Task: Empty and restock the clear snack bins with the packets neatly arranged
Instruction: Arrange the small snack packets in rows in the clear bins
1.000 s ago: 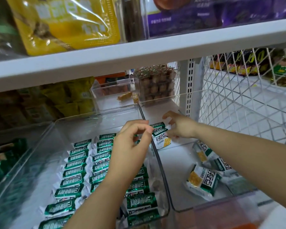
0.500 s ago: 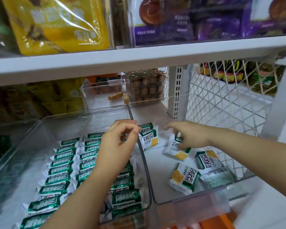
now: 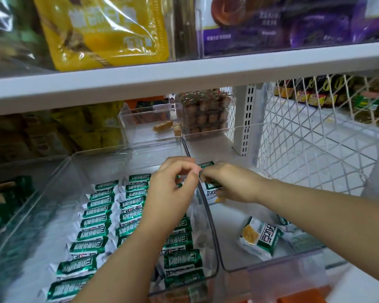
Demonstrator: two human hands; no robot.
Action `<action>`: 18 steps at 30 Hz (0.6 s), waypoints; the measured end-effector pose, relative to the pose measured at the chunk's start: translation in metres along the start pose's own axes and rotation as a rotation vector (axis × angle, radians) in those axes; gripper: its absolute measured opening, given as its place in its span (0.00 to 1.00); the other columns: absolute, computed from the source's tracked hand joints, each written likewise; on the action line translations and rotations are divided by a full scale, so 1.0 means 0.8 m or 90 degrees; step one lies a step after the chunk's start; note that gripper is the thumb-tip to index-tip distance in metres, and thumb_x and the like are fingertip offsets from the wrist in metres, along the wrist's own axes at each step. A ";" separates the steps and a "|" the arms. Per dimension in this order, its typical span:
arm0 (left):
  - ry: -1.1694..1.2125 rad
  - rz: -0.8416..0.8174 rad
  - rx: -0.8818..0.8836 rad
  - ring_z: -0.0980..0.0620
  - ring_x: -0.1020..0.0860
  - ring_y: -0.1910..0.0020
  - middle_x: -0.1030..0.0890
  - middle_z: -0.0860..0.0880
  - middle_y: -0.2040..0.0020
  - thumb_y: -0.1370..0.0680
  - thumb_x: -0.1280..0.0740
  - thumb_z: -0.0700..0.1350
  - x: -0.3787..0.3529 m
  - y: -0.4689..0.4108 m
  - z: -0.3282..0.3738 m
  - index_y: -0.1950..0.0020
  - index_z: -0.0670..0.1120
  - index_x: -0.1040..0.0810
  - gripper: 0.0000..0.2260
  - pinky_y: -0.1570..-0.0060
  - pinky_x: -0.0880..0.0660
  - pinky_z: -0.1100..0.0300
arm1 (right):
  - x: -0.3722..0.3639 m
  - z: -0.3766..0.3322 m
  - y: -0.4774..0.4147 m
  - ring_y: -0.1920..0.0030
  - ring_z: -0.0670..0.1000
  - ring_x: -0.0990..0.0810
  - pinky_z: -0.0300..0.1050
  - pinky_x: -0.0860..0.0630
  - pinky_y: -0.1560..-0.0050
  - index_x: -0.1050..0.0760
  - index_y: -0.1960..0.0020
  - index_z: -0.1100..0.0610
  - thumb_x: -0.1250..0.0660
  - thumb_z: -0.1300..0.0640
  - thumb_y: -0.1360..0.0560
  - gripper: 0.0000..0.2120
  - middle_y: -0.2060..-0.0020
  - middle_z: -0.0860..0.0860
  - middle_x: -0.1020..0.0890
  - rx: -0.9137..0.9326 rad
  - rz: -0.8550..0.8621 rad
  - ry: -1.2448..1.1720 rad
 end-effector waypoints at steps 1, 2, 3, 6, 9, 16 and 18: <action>-0.003 0.001 -0.002 0.63 0.23 0.50 0.21 0.60 0.50 0.23 0.33 0.42 0.000 0.000 0.000 0.61 0.55 0.20 0.10 0.51 0.28 0.71 | -0.001 -0.003 -0.004 0.47 0.55 0.25 0.53 0.26 0.50 0.29 0.45 0.52 0.30 0.65 0.31 0.18 0.51 0.50 0.24 0.022 0.007 0.017; -0.005 0.000 -0.002 0.63 0.23 0.50 0.21 0.60 0.50 0.23 0.33 0.42 0.000 0.001 0.001 0.60 0.55 0.20 0.09 0.51 0.29 0.71 | -0.004 -0.004 -0.008 0.45 0.54 0.26 0.51 0.27 0.49 0.28 0.41 0.52 0.32 0.65 0.30 0.19 0.47 0.51 0.23 0.035 0.015 0.034; -0.007 -0.002 0.001 0.63 0.23 0.50 0.21 0.60 0.50 0.23 0.33 0.42 0.000 0.001 0.001 0.60 0.55 0.20 0.09 0.52 0.29 0.72 | -0.005 -0.002 -0.012 0.43 0.54 0.27 0.48 0.28 0.49 0.29 0.36 0.52 0.33 0.64 0.28 0.22 0.45 0.52 0.24 0.036 0.014 0.054; -0.002 -0.005 0.008 0.63 0.23 0.50 0.21 0.61 0.50 0.23 0.34 0.43 0.000 0.001 0.002 0.60 0.55 0.20 0.09 0.53 0.29 0.72 | 0.002 0.002 -0.014 0.44 0.52 0.28 0.41 0.35 0.50 0.30 0.31 0.49 0.31 0.59 0.27 0.25 0.42 0.52 0.28 0.012 0.022 0.047; 0.006 -0.009 0.014 0.63 0.23 0.50 0.21 0.61 0.50 0.23 0.34 0.43 -0.001 0.000 0.002 0.60 0.54 0.19 0.08 0.53 0.29 0.73 | 0.027 0.006 0.007 0.49 0.48 0.26 0.39 0.33 0.51 0.27 0.34 0.51 0.28 0.55 0.27 0.23 0.44 0.50 0.25 -0.052 0.064 -0.049; -0.004 -0.010 0.010 0.65 0.24 0.50 0.22 0.61 0.49 0.23 0.34 0.42 -0.001 0.001 0.003 0.59 0.52 0.19 0.08 0.54 0.30 0.75 | 0.039 0.015 0.087 0.54 0.47 0.24 0.44 0.24 0.50 0.31 0.35 0.49 0.25 0.40 0.35 0.33 0.57 0.41 0.26 -0.284 -0.426 -0.058; -0.006 -0.008 0.004 0.65 0.24 0.49 0.22 0.61 0.49 0.23 0.34 0.42 0.000 0.002 0.003 0.58 0.52 0.19 0.08 0.53 0.31 0.76 | 0.031 0.013 0.093 0.52 0.49 0.23 0.45 0.23 0.49 0.32 0.35 0.52 0.23 0.43 0.36 0.34 0.58 0.41 0.28 -0.278 -0.432 -0.051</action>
Point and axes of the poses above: each hand's wrist, its own y-axis away from the middle knuckle, its own x-axis out of the back of the hand, z = x × y, the point moved 1 cm from there along -y, towards the middle knuckle
